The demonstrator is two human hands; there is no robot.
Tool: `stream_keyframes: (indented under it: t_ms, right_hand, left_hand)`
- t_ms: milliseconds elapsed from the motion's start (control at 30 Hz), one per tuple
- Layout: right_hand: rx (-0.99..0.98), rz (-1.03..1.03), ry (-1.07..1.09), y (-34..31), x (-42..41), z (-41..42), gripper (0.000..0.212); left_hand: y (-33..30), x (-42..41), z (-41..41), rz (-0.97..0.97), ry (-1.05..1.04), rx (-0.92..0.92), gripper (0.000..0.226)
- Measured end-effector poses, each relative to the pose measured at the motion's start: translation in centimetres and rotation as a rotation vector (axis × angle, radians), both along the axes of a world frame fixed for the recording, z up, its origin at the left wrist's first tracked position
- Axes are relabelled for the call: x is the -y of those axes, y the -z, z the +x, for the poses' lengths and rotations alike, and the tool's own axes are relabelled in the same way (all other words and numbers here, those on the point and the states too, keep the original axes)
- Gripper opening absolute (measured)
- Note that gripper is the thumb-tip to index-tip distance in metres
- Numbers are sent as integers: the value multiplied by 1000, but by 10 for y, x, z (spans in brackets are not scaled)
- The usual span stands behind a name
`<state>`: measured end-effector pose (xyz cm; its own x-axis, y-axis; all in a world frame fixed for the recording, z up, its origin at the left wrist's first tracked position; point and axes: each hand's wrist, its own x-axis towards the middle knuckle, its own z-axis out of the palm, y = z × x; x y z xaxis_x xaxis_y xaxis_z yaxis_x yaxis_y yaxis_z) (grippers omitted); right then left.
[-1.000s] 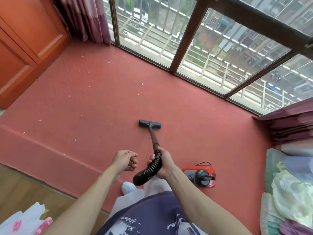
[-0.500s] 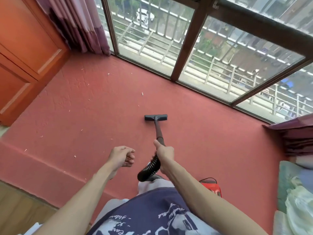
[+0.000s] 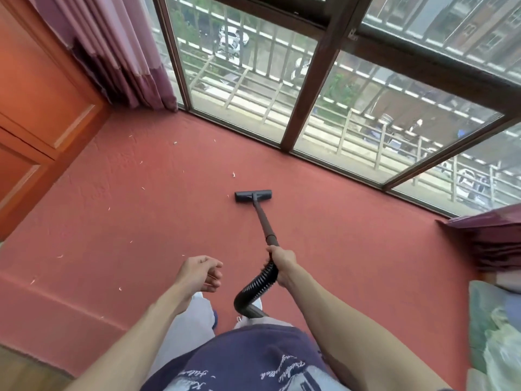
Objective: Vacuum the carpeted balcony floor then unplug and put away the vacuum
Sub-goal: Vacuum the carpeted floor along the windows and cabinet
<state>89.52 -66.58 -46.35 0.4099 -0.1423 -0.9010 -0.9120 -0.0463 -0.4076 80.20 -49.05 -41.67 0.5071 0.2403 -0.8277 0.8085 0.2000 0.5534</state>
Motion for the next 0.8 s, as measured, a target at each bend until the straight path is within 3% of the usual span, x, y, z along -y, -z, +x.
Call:
stream_keyframes:
  t_ms: [167,400,633,800]
  right_hand:
    - [117,-118,-71,-11,-40,5,16]
    - [81,-96,13,-18,-73,-43,10]
    - [-16,-36,77,11,-122,-15,14]
    - [81,-94,133,7,-161,24,17]
  left_hand:
    - [2,-41,16,-26,48,21,19]
    - [-2,-92,43,-77,152,53,15]
    - [-2,-139,33,-87,145,29,16]
    - [7,-189,14,-34,66,-3,17]
